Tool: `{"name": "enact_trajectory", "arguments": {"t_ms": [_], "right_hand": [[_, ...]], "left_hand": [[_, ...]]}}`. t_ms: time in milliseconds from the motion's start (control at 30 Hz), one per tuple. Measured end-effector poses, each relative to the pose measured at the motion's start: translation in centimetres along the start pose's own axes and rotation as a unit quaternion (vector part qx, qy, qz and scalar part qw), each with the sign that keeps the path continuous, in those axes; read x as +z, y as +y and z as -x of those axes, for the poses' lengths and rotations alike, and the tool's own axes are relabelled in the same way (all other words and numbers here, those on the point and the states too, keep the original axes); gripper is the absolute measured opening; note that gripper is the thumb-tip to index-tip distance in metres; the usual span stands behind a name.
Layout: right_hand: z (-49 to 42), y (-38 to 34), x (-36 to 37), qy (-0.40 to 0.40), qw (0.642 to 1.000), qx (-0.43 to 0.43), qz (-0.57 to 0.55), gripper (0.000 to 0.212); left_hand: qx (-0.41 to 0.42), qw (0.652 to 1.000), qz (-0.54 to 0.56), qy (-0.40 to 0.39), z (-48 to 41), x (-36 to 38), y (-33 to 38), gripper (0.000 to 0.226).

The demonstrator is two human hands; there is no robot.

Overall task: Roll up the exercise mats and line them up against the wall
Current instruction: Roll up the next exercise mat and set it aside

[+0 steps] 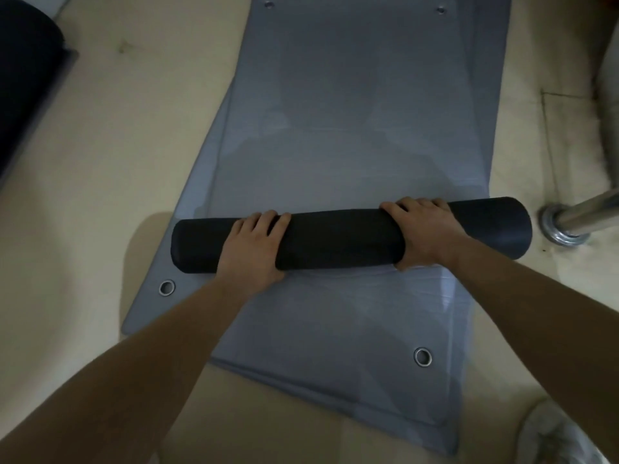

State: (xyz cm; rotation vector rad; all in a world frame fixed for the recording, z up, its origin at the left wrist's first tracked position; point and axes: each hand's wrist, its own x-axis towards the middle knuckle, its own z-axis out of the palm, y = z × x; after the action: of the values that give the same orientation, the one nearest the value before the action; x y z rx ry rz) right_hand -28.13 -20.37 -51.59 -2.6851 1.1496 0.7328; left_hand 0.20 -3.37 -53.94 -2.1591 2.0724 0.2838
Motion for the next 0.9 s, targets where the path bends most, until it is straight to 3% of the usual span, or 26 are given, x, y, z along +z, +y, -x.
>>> {"name": "enact_trajectory", "arguments": {"t_ms": [133,267,400,467,533,600,633,667,767,900], "right_hand": [[2.2,-1.9,-0.6,-0.074,0.997,-0.021,-0.028,0.12],[6.3,-3.8,1.3,-0.155,0.983,-0.031,-0.095,0.124],[10.6,-6.2,5.1,-0.001,0.998,0.047,-0.049,0.123],[10.7,-6.3,5.5,0.02,0.996,0.061,-0.064,0.122],[8.9,-5.0,4.2,-0.008,0.994,0.06,-0.096,0.12],[6.7,-3.2,1.8,-0.074,0.986,0.042,-0.142,0.122],[5.8,-2.6,0.9,-0.105,0.979,0.035,-0.172,0.123],[5.1,-2.2,0.2,-0.128,0.972,0.032,-0.195,0.122],[4.1,-1.5,-0.8,-0.149,0.962,0.039,-0.226,0.108],[3.2,-0.8,-0.4,-0.19,0.942,0.056,-0.271,0.091]], "left_hand": [[0.019,0.997,0.012,-0.075,1.1,-1.6,-0.6,0.105],[0.064,0.967,0.048,-0.241,3.3,-2.3,-1.1,0.112],[0.075,0.935,0.085,-0.336,0.1,-3.9,-1.5,0.116],[0.061,0.928,0.091,-0.356,-1.2,-4.8,-1.7,0.115],[0.021,0.955,0.089,-0.283,-0.7,-5.5,-1.9,0.1],[-0.034,0.991,0.072,-0.106,2.1,-5.1,-1.2,0.076],[-0.049,0.997,0.059,-0.03,3.8,-4.3,-0.4,0.076],[-0.052,0.998,0.045,-0.012,5.1,-3.4,0.5,0.087],[-0.037,0.997,-0.007,-0.071,5.2,-0.9,1.3,0.13],[0.02,1.0,0.002,0.003,1.9,-0.3,-0.9,0.126]]}}
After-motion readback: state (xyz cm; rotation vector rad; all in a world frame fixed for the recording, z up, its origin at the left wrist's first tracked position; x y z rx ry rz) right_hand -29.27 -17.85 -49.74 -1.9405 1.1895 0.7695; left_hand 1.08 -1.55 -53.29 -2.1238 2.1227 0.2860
